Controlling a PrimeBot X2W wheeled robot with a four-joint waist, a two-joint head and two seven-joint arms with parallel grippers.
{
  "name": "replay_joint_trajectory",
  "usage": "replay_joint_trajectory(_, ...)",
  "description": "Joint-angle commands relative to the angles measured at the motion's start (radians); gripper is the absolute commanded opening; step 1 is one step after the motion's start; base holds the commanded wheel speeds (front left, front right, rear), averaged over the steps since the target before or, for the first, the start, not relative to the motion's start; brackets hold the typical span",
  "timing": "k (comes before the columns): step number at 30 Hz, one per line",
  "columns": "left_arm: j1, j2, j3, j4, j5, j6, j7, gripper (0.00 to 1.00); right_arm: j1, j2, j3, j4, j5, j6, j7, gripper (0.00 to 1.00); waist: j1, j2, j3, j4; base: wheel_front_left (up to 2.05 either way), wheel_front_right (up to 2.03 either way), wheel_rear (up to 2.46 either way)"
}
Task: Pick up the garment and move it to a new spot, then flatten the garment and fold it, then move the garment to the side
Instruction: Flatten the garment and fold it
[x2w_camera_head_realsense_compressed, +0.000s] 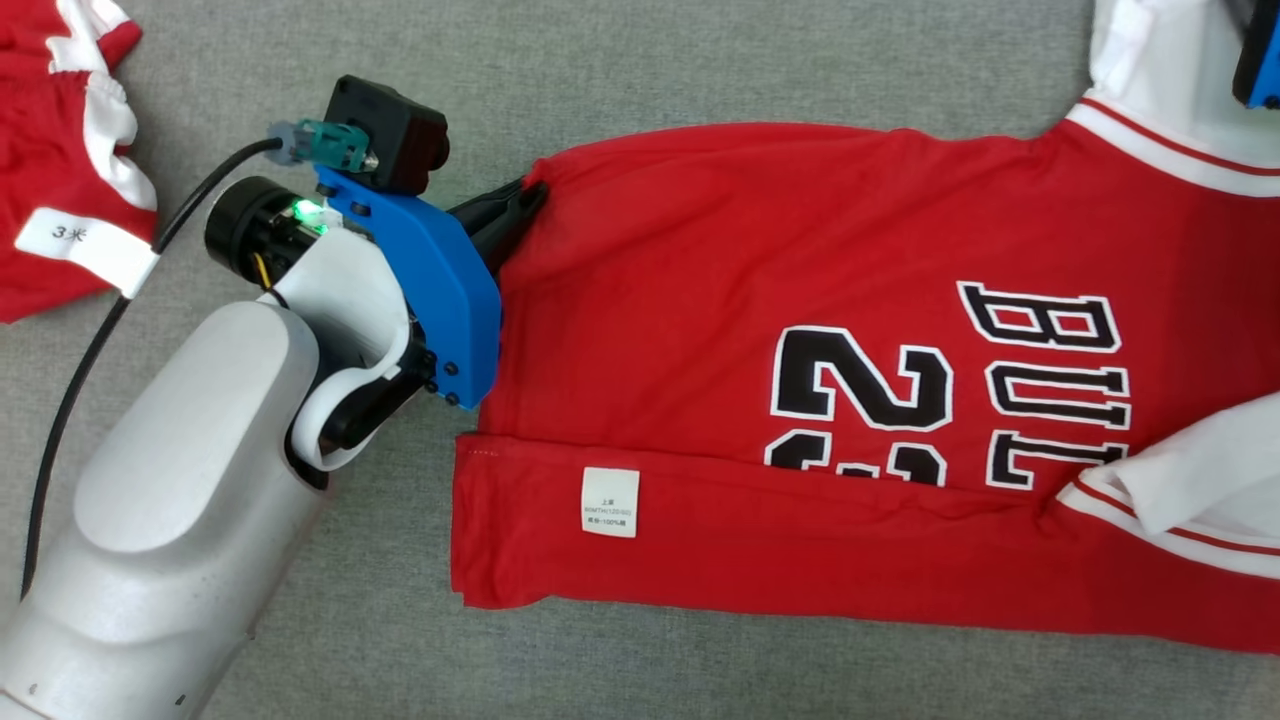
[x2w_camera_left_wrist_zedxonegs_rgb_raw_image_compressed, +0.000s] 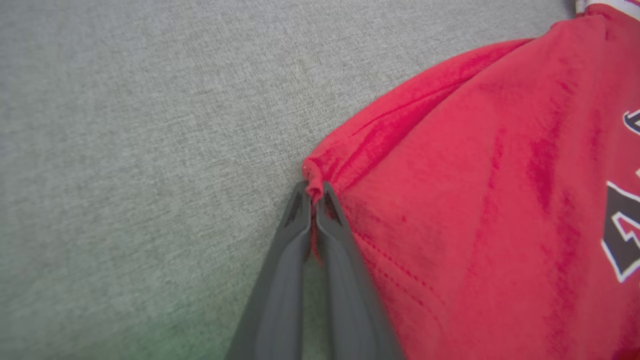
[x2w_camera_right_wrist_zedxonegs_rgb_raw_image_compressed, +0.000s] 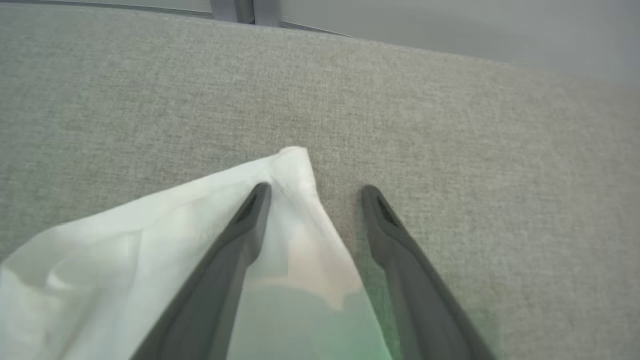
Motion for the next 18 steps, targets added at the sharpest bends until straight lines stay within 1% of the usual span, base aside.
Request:
replay_joint_trajectory(1, 0.013, -0.001, -0.006, 0.028, -0.004, -0.001, -0.004, 0.00, 0.015, 0.012, 0.015, 0.015, -0.010, 0.001, 0.019, 0.44, 0.0000, -0.0001, 0.011, 0.011, 0.00, 0.00, 0.00)
replay_joint_trajectory(2, 0.015, 0.002, -0.002, 0.034, -0.004, 0.004, -0.011, 0.00, 0.019, 0.013, 0.021, 0.015, -0.006, 0.002, 0.020, 0.18, 0.0000, -0.0001, 0.012, 0.008, 0.00, 0.00, 0.00)
replay_joint_trajectory(3, 0.016, 0.003, 0.004, 0.038, -0.002, 0.012, -0.020, 0.00, 0.014, 0.010, 0.022, 0.009, 0.001, 0.002, 0.004, 0.00, 0.0000, -0.0001, 0.015, 0.005, 0.00, 0.00, 0.00)
replay_joint_trajectory(8, 0.028, 0.010, 0.038, 0.055, 0.005, 0.042, -0.080, 0.00, 0.000, 0.010, 0.003, -0.046, 0.033, 0.001, -0.084, 0.00, 0.0000, -0.0001, 0.013, -0.019, 0.00, 0.00, 0.00)
replay_joint_trajectory(10, 0.034, 0.009, 0.060, 0.060, 0.009, 0.060, -0.124, 0.00, 0.004, 0.021, -0.013, -0.073, 0.055, 0.001, -0.130, 0.00, 0.0000, -0.0001, 0.004, -0.033, 0.00, 0.00, 0.00)
replay_joint_trajectory(11, 0.047, 0.007, 0.081, 0.068, 0.007, 0.074, -0.170, 0.00, 0.020, 0.029, -0.024, -0.099, 0.086, 0.001, -0.168, 0.00, 0.0000, -0.0001, -0.013, -0.050, 0.00, 0.00, 0.00)
replay_joint_trajectory(12, 0.047, 0.007, 0.081, 0.068, 0.007, 0.074, -0.170, 0.00, 0.020, 0.029, -0.024, -0.099, 0.086, 0.001, -0.168, 0.00, 0.0000, -0.0001, -0.013, -0.050, 0.00, 0.00, 0.00)
replay_joint_trajectory(14, 0.067, 0.005, 0.097, 0.075, 0.002, 0.082, -0.210, 0.00, 0.045, 0.033, -0.014, -0.125, 0.115, 0.001, -0.189, 0.00, 0.0000, -0.0001, -0.036, -0.069, 0.00, 0.00, 0.00)
replay_joint_trajectory(18, 0.114, 0.011, 0.121, 0.071, 0.007, 0.095, -0.300, 0.00, 0.112, 0.020, 0.037, -0.197, 0.203, 0.001, -0.200, 0.00, 0.0000, -0.0001, -0.082, -0.100, 0.00, 0.00, 0.00)
